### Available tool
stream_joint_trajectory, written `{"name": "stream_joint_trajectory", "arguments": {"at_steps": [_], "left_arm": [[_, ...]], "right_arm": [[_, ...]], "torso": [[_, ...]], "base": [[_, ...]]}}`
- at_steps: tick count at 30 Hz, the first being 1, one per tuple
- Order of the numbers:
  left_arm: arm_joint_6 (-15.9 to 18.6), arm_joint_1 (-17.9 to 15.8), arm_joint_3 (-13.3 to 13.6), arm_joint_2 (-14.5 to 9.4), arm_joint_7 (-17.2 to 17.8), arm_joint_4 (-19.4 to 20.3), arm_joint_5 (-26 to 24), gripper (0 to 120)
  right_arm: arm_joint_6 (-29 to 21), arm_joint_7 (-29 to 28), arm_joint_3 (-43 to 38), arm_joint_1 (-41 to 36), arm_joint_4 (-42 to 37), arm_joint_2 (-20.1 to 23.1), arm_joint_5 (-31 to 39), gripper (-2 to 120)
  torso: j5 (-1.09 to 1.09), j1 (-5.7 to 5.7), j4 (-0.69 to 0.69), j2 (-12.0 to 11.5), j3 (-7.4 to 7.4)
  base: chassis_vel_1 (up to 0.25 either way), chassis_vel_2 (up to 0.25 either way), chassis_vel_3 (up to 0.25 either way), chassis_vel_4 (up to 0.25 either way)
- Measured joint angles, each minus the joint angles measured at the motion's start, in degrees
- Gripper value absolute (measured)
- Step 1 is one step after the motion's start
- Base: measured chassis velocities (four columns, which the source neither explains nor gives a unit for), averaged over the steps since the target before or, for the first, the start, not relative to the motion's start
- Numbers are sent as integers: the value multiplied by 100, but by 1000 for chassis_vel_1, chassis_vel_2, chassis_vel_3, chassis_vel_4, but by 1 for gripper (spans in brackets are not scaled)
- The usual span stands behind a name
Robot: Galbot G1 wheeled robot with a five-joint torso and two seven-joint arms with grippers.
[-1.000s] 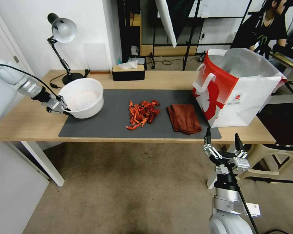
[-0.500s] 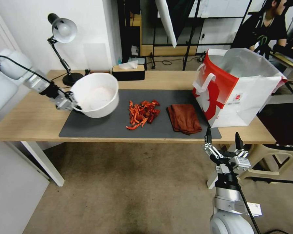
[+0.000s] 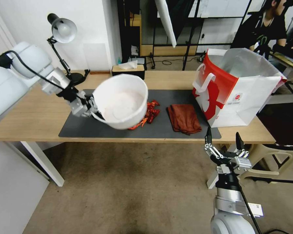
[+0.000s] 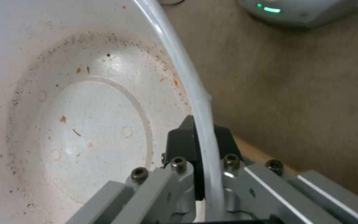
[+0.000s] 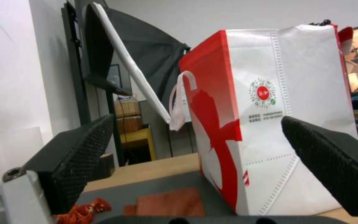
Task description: Sweep shrimp from table into container with towel, then put container into takeout bag.
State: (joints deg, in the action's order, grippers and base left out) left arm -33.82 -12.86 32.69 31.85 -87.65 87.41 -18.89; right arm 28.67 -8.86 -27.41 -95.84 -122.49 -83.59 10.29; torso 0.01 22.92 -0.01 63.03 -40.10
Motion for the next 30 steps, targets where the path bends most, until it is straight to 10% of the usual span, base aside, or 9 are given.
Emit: {"name": "stream_joint_trajectory", "arguments": {"at_steps": [21,30], "left_arm": [[216,407,9,-625,3,1930,-101,0],[166,1995,-1262,-1111,3,2742,627,0]], "right_arm": [[-5,22,5,-23,-4,-34,-49,100],[-4,32,14,-56,-7,-63,-139,100]], "torso": [[0,-1,0,0,0],[-3,-1,1,0,0]], "base": [[0,0,0,0],[0,0,0,0]]}}
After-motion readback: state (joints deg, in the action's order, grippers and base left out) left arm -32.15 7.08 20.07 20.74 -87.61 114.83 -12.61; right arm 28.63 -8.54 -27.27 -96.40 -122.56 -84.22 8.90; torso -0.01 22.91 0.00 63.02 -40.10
